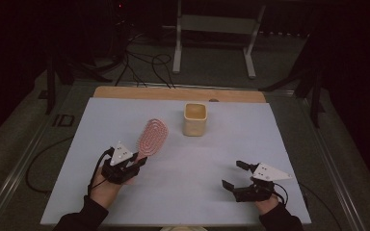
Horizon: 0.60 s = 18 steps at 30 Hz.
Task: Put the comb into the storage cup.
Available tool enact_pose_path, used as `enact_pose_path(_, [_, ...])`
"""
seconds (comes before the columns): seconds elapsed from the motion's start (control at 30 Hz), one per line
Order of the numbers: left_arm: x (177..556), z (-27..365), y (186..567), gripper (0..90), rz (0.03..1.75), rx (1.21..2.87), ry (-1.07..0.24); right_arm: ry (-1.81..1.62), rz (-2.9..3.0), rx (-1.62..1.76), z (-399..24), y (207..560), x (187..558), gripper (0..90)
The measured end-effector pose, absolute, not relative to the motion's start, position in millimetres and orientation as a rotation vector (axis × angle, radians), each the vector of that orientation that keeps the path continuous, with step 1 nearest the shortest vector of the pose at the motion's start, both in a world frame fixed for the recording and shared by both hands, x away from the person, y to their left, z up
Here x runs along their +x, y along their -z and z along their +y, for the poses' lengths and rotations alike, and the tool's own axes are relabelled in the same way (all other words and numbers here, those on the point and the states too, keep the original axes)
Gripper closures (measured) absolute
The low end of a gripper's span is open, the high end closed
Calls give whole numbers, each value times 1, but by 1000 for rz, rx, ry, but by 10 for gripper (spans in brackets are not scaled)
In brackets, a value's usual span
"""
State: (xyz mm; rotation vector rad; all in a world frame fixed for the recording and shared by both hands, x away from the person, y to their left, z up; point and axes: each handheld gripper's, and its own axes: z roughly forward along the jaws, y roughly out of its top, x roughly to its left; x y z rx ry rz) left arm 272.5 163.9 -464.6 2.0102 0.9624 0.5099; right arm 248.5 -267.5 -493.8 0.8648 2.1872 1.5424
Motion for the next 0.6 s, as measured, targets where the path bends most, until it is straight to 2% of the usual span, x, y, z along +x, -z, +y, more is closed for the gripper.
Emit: enact_pose_path(0.6, [267,164,466,707,955,1988,-556,-1508,2220,893,-260,475,250,89])
